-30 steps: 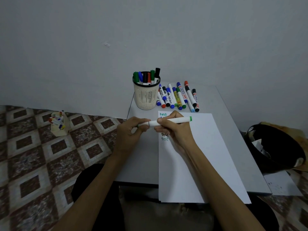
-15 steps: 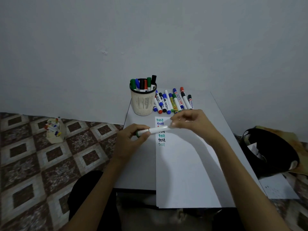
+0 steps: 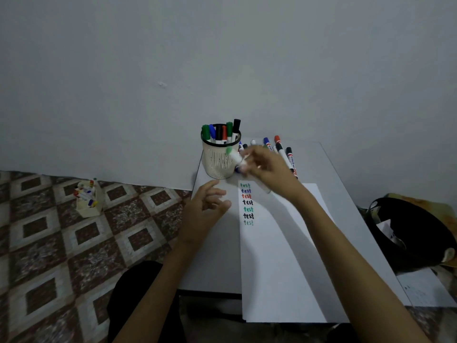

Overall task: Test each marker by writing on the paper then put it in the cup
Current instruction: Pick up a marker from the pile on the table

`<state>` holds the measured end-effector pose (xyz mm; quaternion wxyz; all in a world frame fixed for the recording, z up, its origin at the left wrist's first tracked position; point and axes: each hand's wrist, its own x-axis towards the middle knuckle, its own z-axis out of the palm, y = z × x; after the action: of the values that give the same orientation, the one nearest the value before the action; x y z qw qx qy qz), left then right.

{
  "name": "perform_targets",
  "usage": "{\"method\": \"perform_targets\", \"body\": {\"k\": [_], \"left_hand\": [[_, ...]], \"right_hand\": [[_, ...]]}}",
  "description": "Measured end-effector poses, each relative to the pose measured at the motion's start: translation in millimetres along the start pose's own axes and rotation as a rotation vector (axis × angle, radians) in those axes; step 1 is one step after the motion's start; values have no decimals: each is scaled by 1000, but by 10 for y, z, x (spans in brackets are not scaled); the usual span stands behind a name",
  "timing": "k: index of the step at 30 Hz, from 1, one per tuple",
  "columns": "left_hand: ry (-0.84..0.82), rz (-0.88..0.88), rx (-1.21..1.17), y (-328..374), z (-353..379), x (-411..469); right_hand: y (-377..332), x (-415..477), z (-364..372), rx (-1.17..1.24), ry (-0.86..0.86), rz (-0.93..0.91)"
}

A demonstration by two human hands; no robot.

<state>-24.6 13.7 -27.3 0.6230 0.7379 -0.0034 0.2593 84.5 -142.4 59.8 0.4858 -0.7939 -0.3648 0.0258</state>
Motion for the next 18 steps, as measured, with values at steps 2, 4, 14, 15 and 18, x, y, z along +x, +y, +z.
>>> {"method": "perform_targets", "body": {"k": [2,4,14,15,18], "left_hand": [[-83,24,158,-57,7,-7],[-189,107,365,-109,5,-30],[-354,231,721,-177,28,-14],[-353,233,726,-179,29,-13],[-335,245,729,-176,31,-13]], "right_hand": [[-109,183,-114,132,192,-36],[-230,369,-194,239,351,-98],[-221,877,79,163,603,-18],[-172,875,124,58,587,7],[-49,892,228,-262,511,51]]}}
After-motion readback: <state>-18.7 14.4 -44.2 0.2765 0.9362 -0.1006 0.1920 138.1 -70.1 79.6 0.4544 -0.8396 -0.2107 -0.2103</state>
